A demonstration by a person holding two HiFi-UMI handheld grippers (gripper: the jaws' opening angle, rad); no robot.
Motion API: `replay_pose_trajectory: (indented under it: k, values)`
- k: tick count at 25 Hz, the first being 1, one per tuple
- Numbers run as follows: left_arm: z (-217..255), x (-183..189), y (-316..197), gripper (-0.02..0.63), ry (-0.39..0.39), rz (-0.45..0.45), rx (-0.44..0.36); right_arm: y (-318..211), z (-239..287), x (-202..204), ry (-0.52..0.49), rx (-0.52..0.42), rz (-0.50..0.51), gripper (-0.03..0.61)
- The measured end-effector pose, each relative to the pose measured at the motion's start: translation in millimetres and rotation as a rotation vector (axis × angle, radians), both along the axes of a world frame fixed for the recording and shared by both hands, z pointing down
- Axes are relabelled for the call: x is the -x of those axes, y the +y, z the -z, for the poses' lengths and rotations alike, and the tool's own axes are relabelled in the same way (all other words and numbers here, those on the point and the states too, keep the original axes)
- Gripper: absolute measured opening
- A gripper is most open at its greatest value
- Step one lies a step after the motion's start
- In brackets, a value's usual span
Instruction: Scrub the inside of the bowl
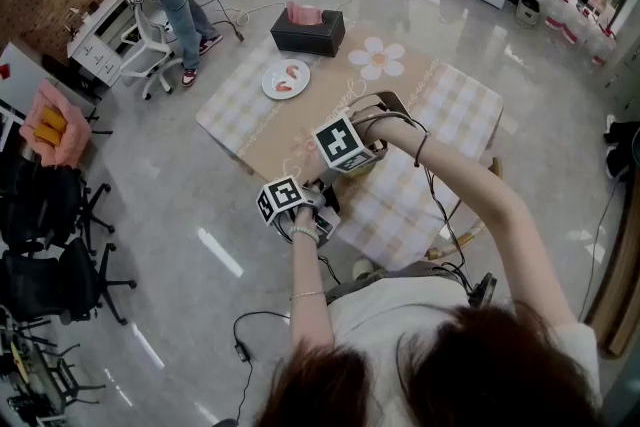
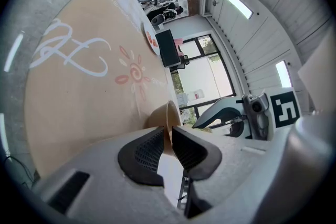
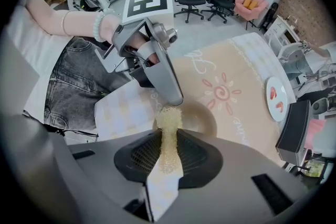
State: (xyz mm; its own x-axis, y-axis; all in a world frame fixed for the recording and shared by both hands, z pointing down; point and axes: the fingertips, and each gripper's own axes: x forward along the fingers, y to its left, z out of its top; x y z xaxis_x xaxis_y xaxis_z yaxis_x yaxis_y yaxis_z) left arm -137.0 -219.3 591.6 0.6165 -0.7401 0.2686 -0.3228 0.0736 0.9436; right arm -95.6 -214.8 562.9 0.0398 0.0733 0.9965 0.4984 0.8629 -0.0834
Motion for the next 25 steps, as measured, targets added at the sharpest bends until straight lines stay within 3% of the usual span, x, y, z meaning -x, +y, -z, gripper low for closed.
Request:
replay_pose_trajectory:
  k: [25]
  values:
    - [-2.3, -1.2, 3.0, 0.052, 0.030, -0.007, 0.003, -18.6, -4.8, 19.2, -0.106, -0.034, -0.028, 0.080]
